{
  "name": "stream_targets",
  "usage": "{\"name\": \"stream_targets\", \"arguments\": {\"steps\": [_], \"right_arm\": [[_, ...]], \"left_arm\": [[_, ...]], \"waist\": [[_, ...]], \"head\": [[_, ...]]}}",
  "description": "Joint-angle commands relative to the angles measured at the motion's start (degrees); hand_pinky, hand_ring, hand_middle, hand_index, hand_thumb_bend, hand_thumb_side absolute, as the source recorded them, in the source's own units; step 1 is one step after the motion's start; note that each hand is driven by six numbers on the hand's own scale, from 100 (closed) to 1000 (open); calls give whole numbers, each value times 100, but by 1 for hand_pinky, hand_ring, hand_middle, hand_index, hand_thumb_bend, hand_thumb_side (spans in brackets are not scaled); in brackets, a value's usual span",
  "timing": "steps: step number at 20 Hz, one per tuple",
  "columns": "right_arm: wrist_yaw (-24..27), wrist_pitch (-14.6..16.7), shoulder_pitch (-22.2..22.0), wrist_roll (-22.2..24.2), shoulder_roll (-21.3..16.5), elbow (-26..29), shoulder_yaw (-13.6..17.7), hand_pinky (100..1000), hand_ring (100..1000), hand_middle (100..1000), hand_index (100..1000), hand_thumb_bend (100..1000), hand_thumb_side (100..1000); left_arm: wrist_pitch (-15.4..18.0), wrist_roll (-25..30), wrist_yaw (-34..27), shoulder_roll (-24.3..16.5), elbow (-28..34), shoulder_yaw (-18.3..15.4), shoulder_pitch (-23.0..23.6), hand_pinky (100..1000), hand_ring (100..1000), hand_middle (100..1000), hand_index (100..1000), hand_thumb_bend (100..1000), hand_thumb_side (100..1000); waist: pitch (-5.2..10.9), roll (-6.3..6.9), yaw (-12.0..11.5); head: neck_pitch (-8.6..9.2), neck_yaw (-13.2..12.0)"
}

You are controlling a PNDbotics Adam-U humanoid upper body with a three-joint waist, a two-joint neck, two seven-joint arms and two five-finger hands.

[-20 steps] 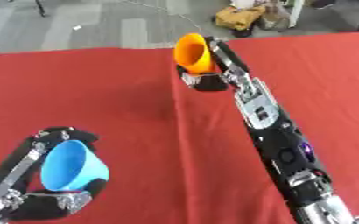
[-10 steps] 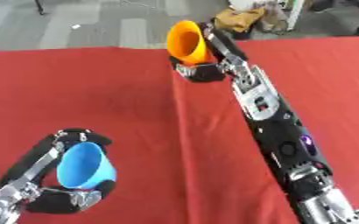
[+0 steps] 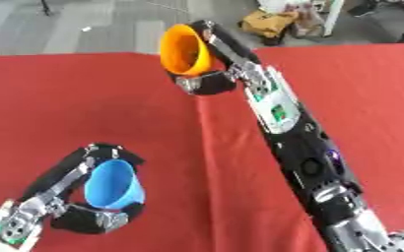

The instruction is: Pour the contents of one cup into another cup.

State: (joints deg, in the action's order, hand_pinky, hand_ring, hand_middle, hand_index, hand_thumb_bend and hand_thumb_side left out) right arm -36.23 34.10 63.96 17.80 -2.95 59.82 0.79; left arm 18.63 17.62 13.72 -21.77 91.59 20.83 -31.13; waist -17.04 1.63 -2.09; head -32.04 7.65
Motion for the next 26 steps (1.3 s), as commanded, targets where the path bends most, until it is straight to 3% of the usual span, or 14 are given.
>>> {"name": "stream_targets", "arguments": {"steps": [1,9,26], "right_arm": [[-252,221,148,28,107,177,-90,732,713,361,713,153,100],[-704,610,128,-18,310,136,-237,728,708,366,713,175,100],[-1294,1049,88,-300,382,374,-371,714,691,386,716,232,100]], "left_arm": [[63,44,-39,9,5,7,-126,306,289,431,768,100,100],[93,115,-71,88,-66,30,-225,308,290,432,769,100,100],[165,258,-30,206,-400,-19,-426,311,292,434,771,100,100]], "waist": [[124,-4,-17],[117,-14,-30],[98,-3,-7]], "head": [[69,-2],[84,2],[101,5]]}}
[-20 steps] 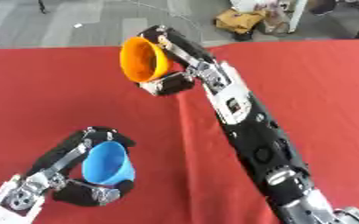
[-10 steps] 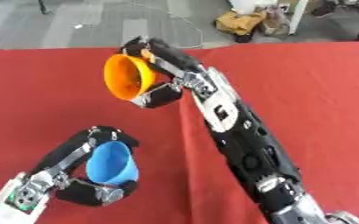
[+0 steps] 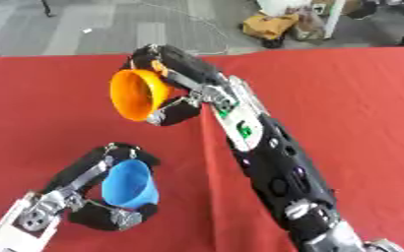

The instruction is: Pour the contents of one cup into another cup.

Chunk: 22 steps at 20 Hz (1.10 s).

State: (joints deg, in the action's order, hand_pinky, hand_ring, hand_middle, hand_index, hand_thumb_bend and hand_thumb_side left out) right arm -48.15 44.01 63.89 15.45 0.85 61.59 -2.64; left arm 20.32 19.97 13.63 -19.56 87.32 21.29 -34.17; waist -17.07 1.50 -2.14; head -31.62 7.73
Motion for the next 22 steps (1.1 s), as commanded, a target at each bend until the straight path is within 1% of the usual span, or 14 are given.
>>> {"name": "stream_targets", "arguments": {"steps": [1,8,15,22], "right_arm": [[-135,78,97,-93,5,222,-33,712,689,389,716,236,100],[-412,209,93,-281,45,380,-99,704,678,402,717,263,100],[-634,302,72,-468,76,447,-142,701,675,406,718,257,100],[-706,329,62,-593,66,440,-151,699,674,406,719,241,100]], "left_arm": [[-10,22,-26,-8,10,-79,-133,311,292,434,771,100,100],[-46,66,-89,57,-110,-126,-238,312,291,434,771,100,100],[-67,172,-137,101,-260,-164,-338,314,291,434,771,100,101],[-57,259,-196,93,-296,-211,-384,316,292,436,771,100,103]], "waist": [[100,10,-2],[90,-5,-11],[83,-19,-6],[75,-15,0]], "head": [[59,-3],[61,-10],[73,-25],[78,-36]]}}
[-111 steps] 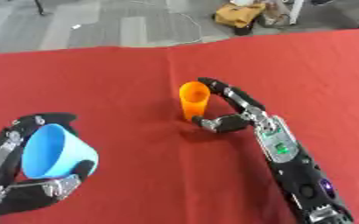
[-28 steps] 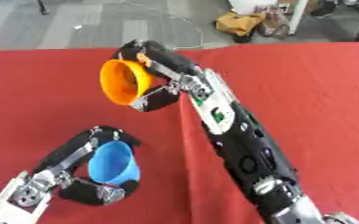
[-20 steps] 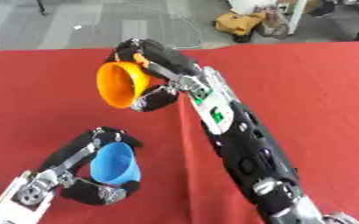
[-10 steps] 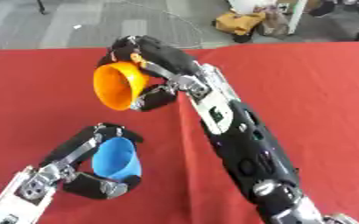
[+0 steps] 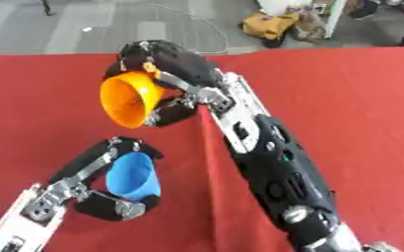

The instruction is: Pour the contents of one cup into another cup.

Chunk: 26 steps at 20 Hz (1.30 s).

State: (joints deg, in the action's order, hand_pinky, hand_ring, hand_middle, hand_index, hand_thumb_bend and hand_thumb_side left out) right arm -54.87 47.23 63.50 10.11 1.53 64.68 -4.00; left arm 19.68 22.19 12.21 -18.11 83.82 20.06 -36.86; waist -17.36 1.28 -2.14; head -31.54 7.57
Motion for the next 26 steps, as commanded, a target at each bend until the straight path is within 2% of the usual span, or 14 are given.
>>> {"name": "stream_targets", "arguments": {"steps": [1,12,13,14,26], "right_arm": [[-40,7,99,-73,-8,129,-13,698,674,406,719,242,100],[-180,100,99,-221,-176,118,-18,691,665,415,718,271,100],[-221,127,101,-239,-191,120,-26,690,663,418,718,313,100],[-273,159,102,-256,-203,124,-36,688,662,423,719,287,100],[-982,448,107,-673,-218,108,-95,680,650,444,721,316,100]], "left_arm": [[6,51,-69,-59,58,-95,-115,316,292,436,771,100,103],[-24,126,-167,-99,119,-161,-105,318,293,437,773,100,105],[-25,125,-171,-101,122,-165,-108,318,294,438,773,100,105],[-25,125,-173,-102,125,-168,-110,319,294,438,773,100,105],[-25,144,-207,-86,129,-187,-137,322,295,439,771,100,106]], "waist": [[105,7,0],[112,0,1],[113,0,0],[113,1,0],[110,14,5]], "head": [[70,-22],[68,-27],[69,-29],[70,-31],[63,-22]]}}
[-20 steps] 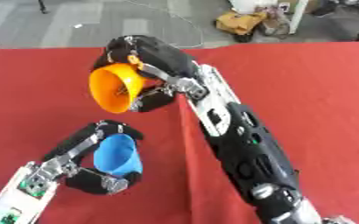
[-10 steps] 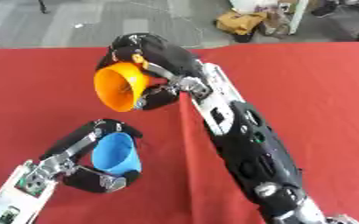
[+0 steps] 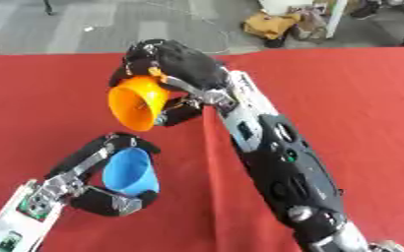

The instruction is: Pour the contents of one cup into another cup.

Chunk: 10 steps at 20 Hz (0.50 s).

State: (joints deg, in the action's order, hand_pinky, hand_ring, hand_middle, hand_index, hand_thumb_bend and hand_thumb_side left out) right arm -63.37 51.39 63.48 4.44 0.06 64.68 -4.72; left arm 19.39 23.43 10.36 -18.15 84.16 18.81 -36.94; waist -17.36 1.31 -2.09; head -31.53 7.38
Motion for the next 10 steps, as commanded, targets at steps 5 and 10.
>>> {"name": "stream_targets", "arguments": {"steps": [5,10], "right_arm": [[-307,57,108,-239,-45,90,-50,677,649,445,720,319,100],[-448,58,112,-332,-21,97,-75,674,645,447,721,324,100]], "left_arm": [[13,55,-37,-62,80,-49,-171,323,296,440,771,100,107],[33,113,-46,-30,58,-24,-224,324,296,442,772,100,108]], "waist": [[109,13,3],[105,5,7]], "head": [[68,3],[70,5]]}}
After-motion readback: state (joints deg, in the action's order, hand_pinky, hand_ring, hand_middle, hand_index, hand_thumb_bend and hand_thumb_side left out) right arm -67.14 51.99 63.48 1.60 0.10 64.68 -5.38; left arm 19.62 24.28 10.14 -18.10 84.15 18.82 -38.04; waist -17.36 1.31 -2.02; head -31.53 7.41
